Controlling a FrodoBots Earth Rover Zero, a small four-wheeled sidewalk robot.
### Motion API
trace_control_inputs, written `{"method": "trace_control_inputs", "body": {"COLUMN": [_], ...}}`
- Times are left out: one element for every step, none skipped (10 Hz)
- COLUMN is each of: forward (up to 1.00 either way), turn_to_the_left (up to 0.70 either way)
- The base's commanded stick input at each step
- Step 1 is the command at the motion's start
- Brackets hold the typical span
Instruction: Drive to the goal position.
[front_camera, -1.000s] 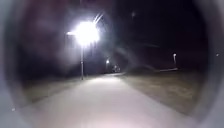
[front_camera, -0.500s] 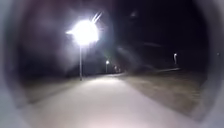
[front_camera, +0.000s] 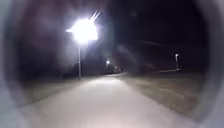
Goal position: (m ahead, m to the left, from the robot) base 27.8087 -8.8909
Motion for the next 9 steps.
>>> {"method": "trace_control_inputs", "body": {"forward": [0.7, 0.7, 0.7, 0.7, 0.7, 0.7, 0.7, 0.7, 0.7], "turn_to_the_left": [0.0, 0.0, 0.0, 0.0, 0.0, 0.1, 0.14, 0.14, 0.14]}}
